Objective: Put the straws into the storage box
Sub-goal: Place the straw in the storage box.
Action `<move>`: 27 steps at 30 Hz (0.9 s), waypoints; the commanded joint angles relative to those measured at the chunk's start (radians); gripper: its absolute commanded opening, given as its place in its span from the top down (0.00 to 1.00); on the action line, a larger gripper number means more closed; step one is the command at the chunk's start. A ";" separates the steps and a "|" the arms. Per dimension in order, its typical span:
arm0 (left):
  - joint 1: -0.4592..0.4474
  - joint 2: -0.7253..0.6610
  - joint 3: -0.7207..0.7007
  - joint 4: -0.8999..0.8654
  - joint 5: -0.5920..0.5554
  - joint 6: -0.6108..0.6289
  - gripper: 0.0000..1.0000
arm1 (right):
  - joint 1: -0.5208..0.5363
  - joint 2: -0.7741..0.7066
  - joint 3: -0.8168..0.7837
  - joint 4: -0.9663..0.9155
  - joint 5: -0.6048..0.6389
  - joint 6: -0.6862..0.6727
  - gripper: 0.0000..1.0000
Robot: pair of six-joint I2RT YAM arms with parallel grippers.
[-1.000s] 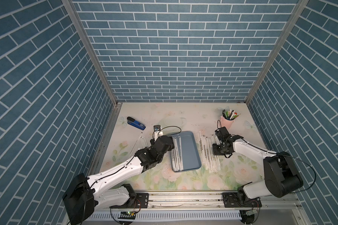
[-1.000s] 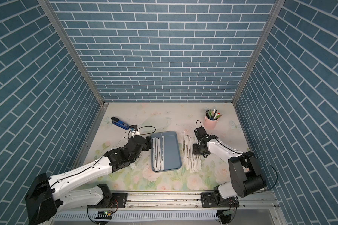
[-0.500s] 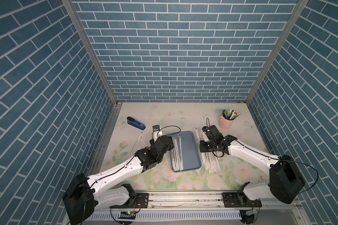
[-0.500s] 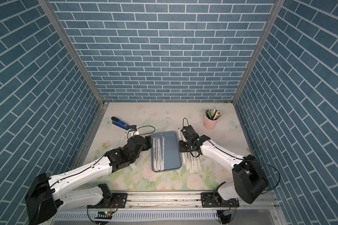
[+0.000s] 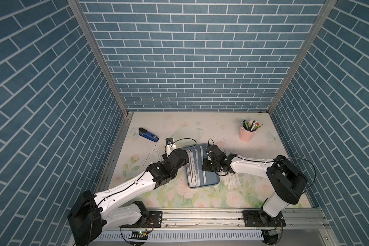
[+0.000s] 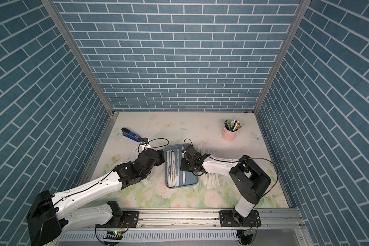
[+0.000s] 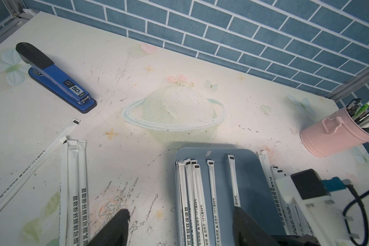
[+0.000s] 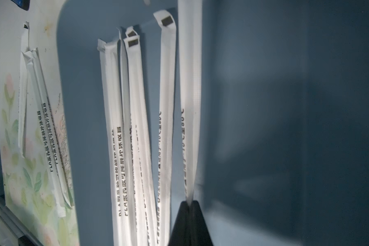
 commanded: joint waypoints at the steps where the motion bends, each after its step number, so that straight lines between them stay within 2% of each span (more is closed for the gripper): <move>1: 0.006 -0.030 -0.005 -0.033 -0.024 -0.015 0.21 | 0.004 0.039 0.001 0.035 -0.060 0.043 0.96; 8: 0.008 -0.038 -0.007 -0.043 -0.030 -0.019 0.21 | 0.002 0.086 0.036 0.017 -0.121 0.053 0.96; 21: 0.009 -0.041 -0.018 -0.041 -0.037 -0.026 0.21 | 0.004 0.127 0.069 0.009 -0.143 0.043 0.95; 24: 0.011 -0.041 -0.019 -0.048 -0.038 -0.032 0.21 | 0.004 0.120 0.073 -0.007 -0.129 0.039 0.90; 27: 0.020 -0.040 -0.023 -0.068 -0.031 -0.049 0.22 | 0.004 0.103 0.087 -0.042 -0.103 0.017 0.81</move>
